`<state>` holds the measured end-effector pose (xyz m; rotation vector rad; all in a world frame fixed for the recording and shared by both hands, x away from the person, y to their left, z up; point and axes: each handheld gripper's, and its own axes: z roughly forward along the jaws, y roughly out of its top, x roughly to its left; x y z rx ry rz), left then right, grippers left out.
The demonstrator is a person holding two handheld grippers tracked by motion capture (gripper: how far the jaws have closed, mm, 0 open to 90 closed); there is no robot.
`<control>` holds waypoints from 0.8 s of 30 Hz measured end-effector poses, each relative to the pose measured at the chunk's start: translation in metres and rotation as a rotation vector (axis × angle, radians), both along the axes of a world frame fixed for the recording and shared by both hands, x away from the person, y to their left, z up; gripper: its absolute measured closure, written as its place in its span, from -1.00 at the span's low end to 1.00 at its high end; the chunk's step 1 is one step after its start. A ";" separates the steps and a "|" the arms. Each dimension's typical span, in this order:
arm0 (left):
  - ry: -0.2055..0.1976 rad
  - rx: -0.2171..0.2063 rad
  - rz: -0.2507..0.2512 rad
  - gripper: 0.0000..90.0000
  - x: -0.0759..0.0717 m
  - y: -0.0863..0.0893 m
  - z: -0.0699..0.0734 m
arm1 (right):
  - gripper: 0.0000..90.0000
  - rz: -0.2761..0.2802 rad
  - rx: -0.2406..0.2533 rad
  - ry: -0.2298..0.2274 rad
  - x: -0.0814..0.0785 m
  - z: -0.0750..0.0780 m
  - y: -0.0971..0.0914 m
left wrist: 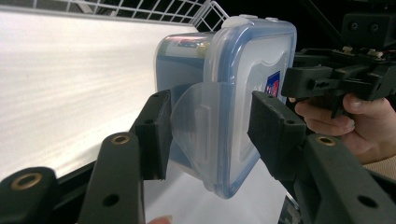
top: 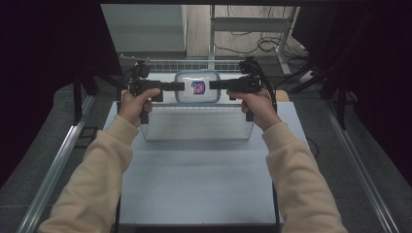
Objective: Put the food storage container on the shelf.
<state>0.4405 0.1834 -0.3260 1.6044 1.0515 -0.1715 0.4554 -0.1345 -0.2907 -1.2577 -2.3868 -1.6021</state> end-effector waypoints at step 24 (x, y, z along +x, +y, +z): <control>0.183 -0.034 0.036 0.16 0.061 0.001 -0.013 | 0.06 -0.036 0.019 0.195 0.069 -0.017 0.001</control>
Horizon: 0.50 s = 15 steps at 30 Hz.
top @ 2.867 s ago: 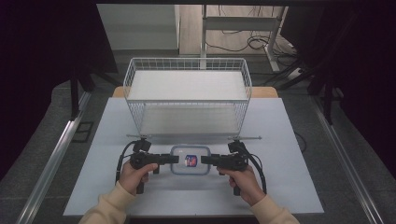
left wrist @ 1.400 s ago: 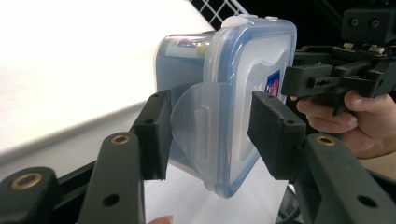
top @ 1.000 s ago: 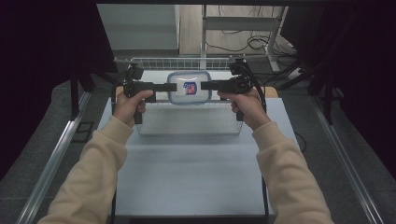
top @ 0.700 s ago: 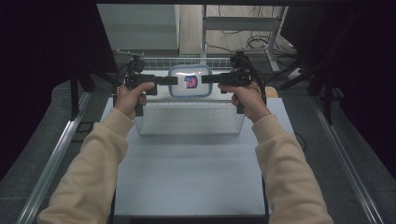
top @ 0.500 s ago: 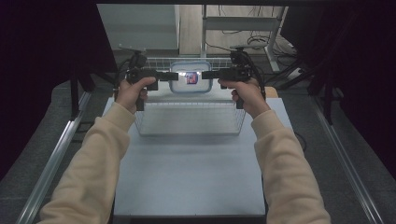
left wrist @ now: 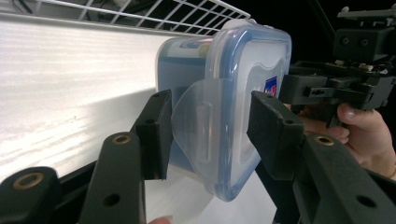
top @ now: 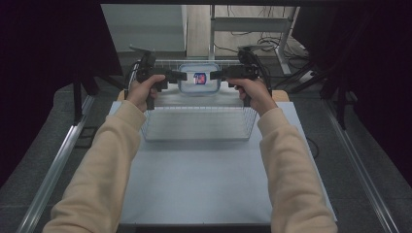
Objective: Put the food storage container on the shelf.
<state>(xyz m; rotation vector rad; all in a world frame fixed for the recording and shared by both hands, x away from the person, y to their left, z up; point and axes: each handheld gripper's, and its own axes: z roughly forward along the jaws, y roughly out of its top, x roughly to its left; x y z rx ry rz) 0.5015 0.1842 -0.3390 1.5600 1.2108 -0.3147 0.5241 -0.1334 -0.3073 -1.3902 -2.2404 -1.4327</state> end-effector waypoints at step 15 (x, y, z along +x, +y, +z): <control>0.092 -0.083 0.034 0.08 0.021 0.003 -0.013 | 0.07 -0.113 0.119 0.181 0.024 -0.016 -0.004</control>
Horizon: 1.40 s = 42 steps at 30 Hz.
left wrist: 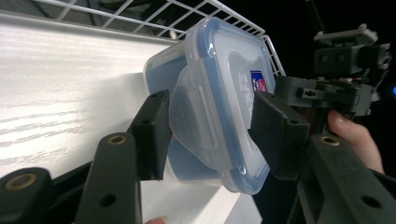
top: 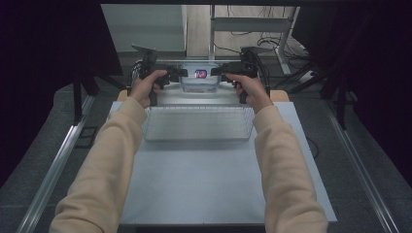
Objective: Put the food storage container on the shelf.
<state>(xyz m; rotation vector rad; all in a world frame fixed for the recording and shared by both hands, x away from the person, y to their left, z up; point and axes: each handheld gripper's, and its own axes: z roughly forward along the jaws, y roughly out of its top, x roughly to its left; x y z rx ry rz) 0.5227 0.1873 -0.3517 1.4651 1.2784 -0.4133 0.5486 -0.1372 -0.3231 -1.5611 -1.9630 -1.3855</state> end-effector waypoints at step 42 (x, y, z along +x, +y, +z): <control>-0.454 0.366 -0.010 -0.52 -0.212 -0.005 -0.063 | -0.53 0.102 -0.223 -0.504 -0.200 -0.057 -0.061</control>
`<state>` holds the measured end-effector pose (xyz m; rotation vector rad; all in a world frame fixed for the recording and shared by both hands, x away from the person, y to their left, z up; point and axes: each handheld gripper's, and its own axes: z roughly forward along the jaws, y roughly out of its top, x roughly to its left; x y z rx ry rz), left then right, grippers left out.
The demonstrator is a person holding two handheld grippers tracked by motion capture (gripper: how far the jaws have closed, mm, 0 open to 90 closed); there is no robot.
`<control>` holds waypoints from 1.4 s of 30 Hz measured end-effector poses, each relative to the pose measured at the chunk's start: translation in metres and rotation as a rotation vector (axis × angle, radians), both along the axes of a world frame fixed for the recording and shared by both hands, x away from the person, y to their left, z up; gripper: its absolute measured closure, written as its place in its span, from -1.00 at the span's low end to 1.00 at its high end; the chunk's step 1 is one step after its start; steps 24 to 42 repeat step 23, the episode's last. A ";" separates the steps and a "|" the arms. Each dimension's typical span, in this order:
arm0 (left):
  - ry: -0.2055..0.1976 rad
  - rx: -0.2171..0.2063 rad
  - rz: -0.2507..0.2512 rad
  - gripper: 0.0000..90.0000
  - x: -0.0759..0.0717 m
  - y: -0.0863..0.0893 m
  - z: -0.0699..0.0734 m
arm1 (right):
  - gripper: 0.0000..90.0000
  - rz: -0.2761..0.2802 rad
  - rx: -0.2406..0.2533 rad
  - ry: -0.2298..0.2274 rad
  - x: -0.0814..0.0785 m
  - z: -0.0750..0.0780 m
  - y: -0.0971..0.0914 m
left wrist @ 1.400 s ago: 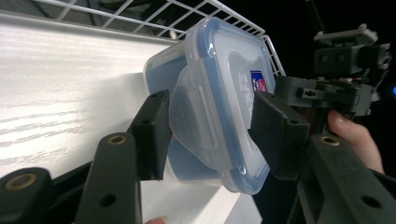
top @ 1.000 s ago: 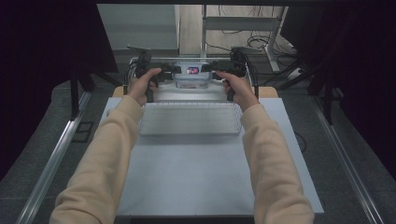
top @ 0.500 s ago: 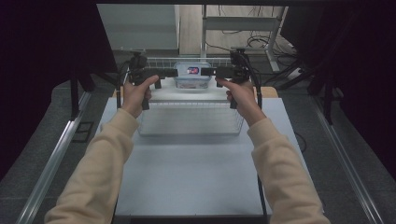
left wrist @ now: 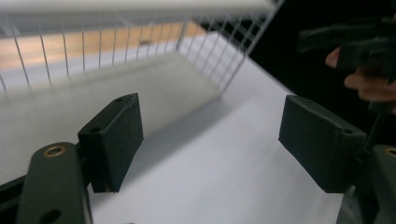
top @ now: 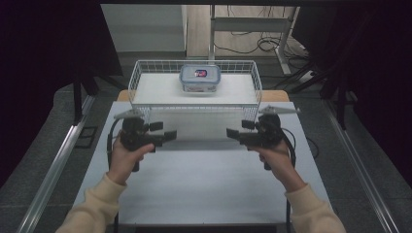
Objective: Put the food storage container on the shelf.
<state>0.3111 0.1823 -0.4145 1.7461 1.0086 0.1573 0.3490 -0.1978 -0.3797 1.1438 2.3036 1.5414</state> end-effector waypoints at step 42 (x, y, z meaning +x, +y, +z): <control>0.053 0.188 0.038 -0.49 -0.044 0.000 -0.083 | -0.55 -0.040 -0.167 0.024 -0.062 -0.106 -0.036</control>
